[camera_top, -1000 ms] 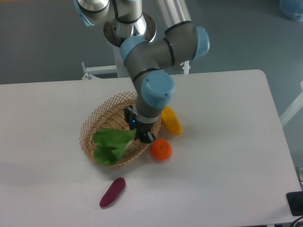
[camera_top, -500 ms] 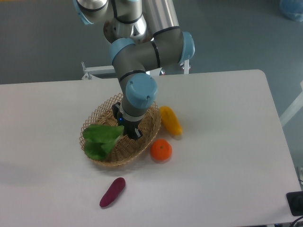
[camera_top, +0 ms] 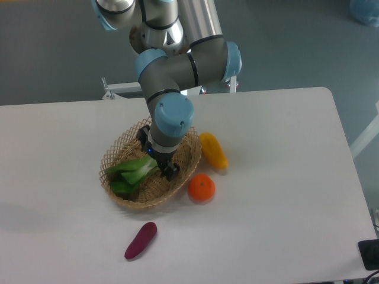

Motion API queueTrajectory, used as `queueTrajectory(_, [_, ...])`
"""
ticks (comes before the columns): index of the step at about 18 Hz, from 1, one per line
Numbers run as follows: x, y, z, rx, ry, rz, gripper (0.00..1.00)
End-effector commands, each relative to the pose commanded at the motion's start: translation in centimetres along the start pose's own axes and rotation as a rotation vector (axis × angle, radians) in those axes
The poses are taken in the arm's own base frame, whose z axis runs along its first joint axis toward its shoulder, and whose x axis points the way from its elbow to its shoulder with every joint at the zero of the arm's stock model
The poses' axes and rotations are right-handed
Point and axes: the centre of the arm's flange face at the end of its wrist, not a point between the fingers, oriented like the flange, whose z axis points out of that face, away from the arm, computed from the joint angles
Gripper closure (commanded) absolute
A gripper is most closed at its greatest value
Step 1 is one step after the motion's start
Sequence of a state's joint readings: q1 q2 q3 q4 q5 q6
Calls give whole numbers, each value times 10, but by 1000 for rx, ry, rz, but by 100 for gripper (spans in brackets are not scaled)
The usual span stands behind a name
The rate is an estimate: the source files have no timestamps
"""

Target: Place the green vegetable in the basket

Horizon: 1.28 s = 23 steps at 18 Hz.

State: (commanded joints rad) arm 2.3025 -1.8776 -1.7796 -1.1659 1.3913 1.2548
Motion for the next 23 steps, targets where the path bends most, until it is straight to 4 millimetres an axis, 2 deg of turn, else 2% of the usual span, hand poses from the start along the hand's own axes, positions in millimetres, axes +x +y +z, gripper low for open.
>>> queueTrajectory(1, [-9, -2, -12, 9, -33, 3, 0])
queueTrajectory(3, [-41, -3, -34, 29, -89, -11, 0])
queueTrajectory(6, [-89, 7, -64, 50, -156, -41, 0])
queueTrajectory(8, [-116, 19, -75, 59, -182, -67, 0])
queueTrajectory(12, [-174, 60, -108, 71, -245, -86, 0])
queueTrajectory(14, [-196, 80, -114, 57, -246, -70, 0])
queueTrajectory(16, [-217, 113, -124, 1, -272, -89, 0])
queueTrajectory(17, [-225, 130, -129, -15, -276, -81, 0])
queueTrajectory(19, [-231, 143, -139, -34, -273, -18, 0])
queueTrajectory(23, [-247, 190, -158, -67, -263, -56, 0])
